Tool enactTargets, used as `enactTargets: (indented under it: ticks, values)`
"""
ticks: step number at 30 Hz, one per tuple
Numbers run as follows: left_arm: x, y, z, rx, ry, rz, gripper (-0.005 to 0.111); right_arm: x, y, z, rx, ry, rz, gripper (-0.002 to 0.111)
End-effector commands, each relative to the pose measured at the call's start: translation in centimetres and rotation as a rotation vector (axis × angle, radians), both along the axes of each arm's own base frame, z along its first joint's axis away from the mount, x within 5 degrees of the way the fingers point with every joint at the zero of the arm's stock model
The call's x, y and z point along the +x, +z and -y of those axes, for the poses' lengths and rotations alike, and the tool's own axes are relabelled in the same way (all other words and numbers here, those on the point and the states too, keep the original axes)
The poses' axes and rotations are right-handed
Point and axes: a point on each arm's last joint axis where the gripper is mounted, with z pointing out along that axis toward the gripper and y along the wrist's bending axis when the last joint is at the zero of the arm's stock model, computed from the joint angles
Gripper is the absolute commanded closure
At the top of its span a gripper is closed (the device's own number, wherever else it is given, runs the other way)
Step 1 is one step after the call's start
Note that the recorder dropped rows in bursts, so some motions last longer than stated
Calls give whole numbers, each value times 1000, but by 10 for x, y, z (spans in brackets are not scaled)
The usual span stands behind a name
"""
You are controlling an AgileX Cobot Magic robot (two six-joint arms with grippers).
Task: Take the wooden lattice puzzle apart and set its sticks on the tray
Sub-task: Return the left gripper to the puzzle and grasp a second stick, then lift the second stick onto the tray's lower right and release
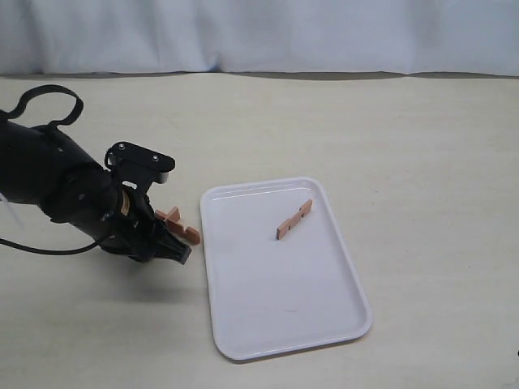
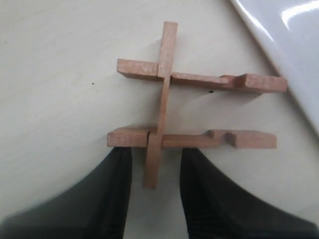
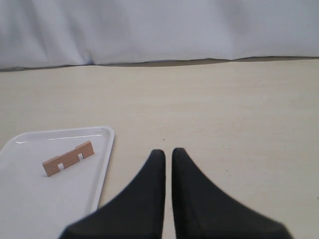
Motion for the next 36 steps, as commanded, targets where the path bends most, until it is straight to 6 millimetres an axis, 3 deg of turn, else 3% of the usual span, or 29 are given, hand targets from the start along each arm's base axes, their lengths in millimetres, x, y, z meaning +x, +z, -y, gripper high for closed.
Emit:
enactTargets:
  ticks: [1, 6, 23, 30, 36]
  values:
    - [2, 0, 0, 1, -8, 15, 83, 0, 0, 0, -2, 3, 5, 104]
    - [2, 0, 0, -2, -9, 17, 107, 0, 0, 0, -2, 3, 5, 104]
    - [7, 13, 2, 22, 15, -3, 107, 0, 0, 0, -2, 3, 5, 104]
    - [4, 43, 0, -34, 37, 59, 107, 0, 0, 0, -2, 3, 5, 104]
    - [-2, 81, 1, -141, 63, 151, 107, 0, 0, 0, -2, 3, 5, 104]
